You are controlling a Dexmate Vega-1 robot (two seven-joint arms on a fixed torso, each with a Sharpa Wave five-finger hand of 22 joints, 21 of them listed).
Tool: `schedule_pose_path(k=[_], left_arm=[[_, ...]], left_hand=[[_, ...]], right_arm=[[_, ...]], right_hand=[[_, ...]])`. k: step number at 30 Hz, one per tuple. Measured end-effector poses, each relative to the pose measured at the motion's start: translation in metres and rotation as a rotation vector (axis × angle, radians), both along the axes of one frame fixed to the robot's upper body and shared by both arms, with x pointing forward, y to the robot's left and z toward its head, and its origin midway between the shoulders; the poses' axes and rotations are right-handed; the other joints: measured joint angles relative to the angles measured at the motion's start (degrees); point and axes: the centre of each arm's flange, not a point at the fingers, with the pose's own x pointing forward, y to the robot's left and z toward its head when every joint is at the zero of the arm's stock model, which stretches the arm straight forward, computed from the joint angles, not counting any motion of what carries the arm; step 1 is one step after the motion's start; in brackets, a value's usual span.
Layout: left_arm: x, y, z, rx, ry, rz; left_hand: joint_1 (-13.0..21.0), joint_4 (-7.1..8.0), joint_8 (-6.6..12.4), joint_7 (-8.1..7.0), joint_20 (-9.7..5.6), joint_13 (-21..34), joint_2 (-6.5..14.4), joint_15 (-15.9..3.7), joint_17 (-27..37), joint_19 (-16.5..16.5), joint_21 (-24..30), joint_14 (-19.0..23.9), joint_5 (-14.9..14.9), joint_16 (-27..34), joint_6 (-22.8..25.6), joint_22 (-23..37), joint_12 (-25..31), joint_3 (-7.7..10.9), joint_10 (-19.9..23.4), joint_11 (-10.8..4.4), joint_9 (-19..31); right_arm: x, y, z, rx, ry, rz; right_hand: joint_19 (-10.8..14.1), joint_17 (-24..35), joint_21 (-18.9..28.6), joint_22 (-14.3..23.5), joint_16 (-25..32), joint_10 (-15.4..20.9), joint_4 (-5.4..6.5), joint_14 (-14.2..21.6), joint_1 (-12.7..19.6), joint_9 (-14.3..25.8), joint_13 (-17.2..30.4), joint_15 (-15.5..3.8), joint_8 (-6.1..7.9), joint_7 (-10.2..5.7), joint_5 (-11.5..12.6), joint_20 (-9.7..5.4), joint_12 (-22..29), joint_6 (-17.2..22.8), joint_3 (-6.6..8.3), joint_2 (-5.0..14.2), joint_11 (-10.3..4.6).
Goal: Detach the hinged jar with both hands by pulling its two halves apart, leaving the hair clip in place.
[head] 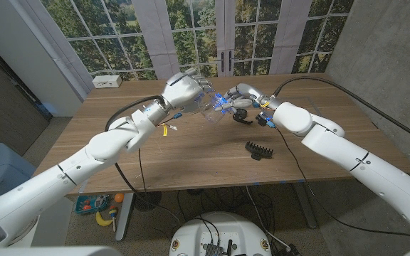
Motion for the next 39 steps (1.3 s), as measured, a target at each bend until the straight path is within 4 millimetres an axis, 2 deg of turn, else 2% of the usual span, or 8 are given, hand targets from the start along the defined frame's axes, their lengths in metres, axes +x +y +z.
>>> schedule_pose_path(k=[5,9,11,16,20,24,30,39], left_arm=[[-0.001,0.011,0.002,-0.127,-0.073,-0.027],[0.000,0.017,0.000,-0.193,-0.096,-0.041],[0.002,0.020,-0.002,-0.230,-0.090,-0.047],[0.002,0.024,-0.005,-0.298,-0.074,-0.081],[0.004,0.028,-0.005,-0.346,-0.035,-0.107],[0.004,0.031,-0.005,-0.386,0.008,-0.143],[0.010,0.032,-0.007,-0.452,0.148,-0.228],[0.018,0.046,-0.003,-0.563,0.387,-0.368]], left_hand=[[2.1,-0.79,0.32,0.41,-0.05,-0.8,2.1,0.16,-0.8,-0.3,0.0,-0.9,0.0,0.3,-2.6,-0.9,0.0,3.37,-3.0,0.10,0.0],[2.7,-0.55,-0.16,0.77,-0.02,-1.3,1.7,0.28,-1.1,-0.6,0.0,-1.9,0.0,0.3,-5.7,-1.2,0.0,3.95,-6.0,0.33,-0.3],[1.9,0.23,-0.16,1.19,-0.17,-1.6,1.0,0.27,-1.4,-0.8,0.0,-2.5,0.0,0.3,-6.8,-1.2,0.0,3.91,-7.3,0.48,-0.3],[-7.5,2.47,0.08,1.62,0.14,-3.2,-1.4,0.47,-3.0,-1.1,-1.6,-3.9,0.0,0.3,-8.0,-1.6,0.0,1.82,-9.3,1.35,-1.0],[-16.8,4.40,0.31,1.62,0.14,-4.9,-4.2,0.49,-4.8,-1.1,-3.6,-4.5,0.0,0.3,-8.0,-1.7,0.0,-0.19,-9.9,1.97,-1.6],[-24.4,5.42,0.31,1.40,-0.06,-6.5,-6.3,0.50,-6.4,-1.8,-5.9,-5.9,0.0,0.3,-8.6,-1.7,0.0,-2.29,-11.4,3.46,-2.0],[-30.4,5.81,-0.16,0.42,0.50,-8.3,-7.1,0.63,-8.3,-4.9,-9.0,-9.5,0.0,0.0,-11.7,-1.7,0.0,-3.14,-14.3,6.37,-2.4],[-36.0,5.79,-0.59,-0.73,2.85,-10.8,-6.9,0.86,-10.9,-10.2,-13.2,-15.2,0.0,-0.6,-16.1,-1.7,-0.3,-3.61,-19.8,8.38,-3.0]], right_arm=[[0.003,-0.002,0.000,0.012,-0.001,0.000],[0.005,-0.003,0.001,0.025,-0.004,0.000],[0.005,-0.003,0.001,0.031,-0.009,0.001],[0.005,-0.005,0.002,0.055,-0.024,0.003],[0.005,-0.005,0.002,0.069,-0.034,0.006],[0.003,-0.006,0.000,0.086,-0.054,0.008],[0.002,-0.005,-0.006,0.103,-0.065,0.010],[-0.006,-0.005,-0.007,0.133,-0.180,-0.021]], right_hand=[[-0.3,0.0,0.2,0.0,0.0,0.0,0.00,0.0,-0.1,0.0,-0.3,0.00,0.00,0.02,0.0,-0.32,-0.2,0.0,0.00,0.15,0.00],[-0.3,0.0,0.2,0.0,0.0,0.0,0.00,0.0,-0.1,0.0,-0.2,0.00,0.00,0.02,0.0,-0.32,-0.2,0.0,0.00,0.15,0.00],[-0.4,0.0,0.4,0.0,0.0,0.0,0.00,0.0,-0.1,0.0,-0.2,0.00,0.00,0.02,0.0,-0.21,-0.2,0.0,0.00,0.15,0.00],[-0.5,0.0,0.4,0.0,0.2,0.0,0.00,0.0,-0.1,0.0,-0.2,0.00,0.00,0.02,0.0,-0.11,-0.2,0.0,0.00,0.15,0.01],[-0.5,0.0,0.4,0.0,0.2,-0.1,0.00,0.0,-0.1,-0.1,-0.3,0.00,-0.01,0.02,0.0,-0.11,-0.2,0.0,0.00,0.15,-0.11],[-0.7,0.0,0.8,0.0,0.4,-0.1,0.00,0.0,-0.1,-0.4,-0.3,0.00,-0.08,0.02,0.0,-0.31,-0.7,0.0,0.00,0.15,-0.10],[-1.1,0.0,0.8,0.0,0.4,-0.1,0.00,0.0,-0.1,-0.5,-0.3,0.00,-0.12,0.02,0.0,-0.24,-0.7,0.0,0.00,0.15,-0.10],[-1.3,0.0,1.1,0.0,0.4,-0.1,0.01,0.0,-0.1,-0.6,-0.3,0.00,-0.53,0.02,-0.1,-0.10,-0.7,0.0,-0.01,0.15,-0.10]])
